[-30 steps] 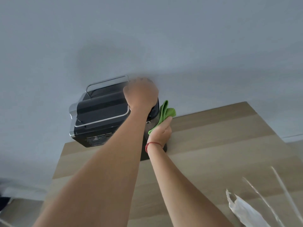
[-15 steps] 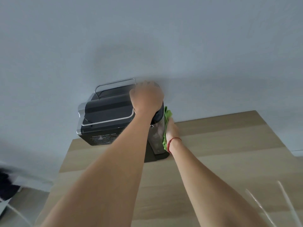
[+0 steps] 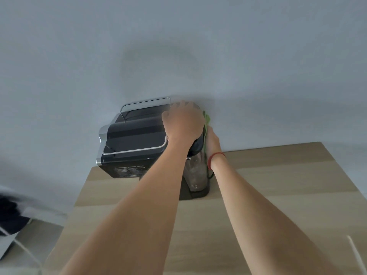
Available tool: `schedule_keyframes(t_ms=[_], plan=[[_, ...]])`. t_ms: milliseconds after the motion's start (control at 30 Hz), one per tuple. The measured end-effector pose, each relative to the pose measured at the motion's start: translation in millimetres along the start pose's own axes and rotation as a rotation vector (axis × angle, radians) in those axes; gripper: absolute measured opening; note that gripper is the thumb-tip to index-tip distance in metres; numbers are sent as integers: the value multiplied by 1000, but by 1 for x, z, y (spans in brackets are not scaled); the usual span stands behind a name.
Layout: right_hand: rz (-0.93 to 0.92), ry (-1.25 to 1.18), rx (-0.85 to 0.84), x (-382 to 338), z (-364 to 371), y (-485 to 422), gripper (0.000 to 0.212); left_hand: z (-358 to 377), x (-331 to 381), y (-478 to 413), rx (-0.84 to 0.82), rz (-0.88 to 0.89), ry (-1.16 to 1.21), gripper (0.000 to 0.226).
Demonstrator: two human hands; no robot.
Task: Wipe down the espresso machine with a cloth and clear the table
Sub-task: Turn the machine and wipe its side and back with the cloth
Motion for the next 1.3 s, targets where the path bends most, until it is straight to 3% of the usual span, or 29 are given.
schedule_keyframes(t_ms=[100, 267, 367, 500, 833, 1300], plan=[[126, -28, -24, 40, -2, -15, 52, 2, -2, -2, 10, 7, 5, 39], [215, -261, -9, 86, -6, -8, 46, 3, -4, -2, 10, -2, 14, 37], [226, -213, 38, 85, -6, -5, 51, 1, -2, -2, 5, -8, 26, 36], [126, -37, 87, 57, -5, 9, 44, -2, -2, -1, 0, -20, 29, 36], [-123, -123, -54, -12, 7, 11, 32, -2, 1, 5, -14, -19, 4, 43], [16, 86, -28, 6, 2, -33, 41, 0, 2, 0, 14, -13, -14, 41]])
Point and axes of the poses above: each hand's wrist, its own y-axis away from the middle knuckle, its own z-axis out of the palm, x = y × z, the point moved 4 cm from there along -y, towards the middle knuckle, and after that the axes turned 10 degrees about y, right-handed, at the moved point
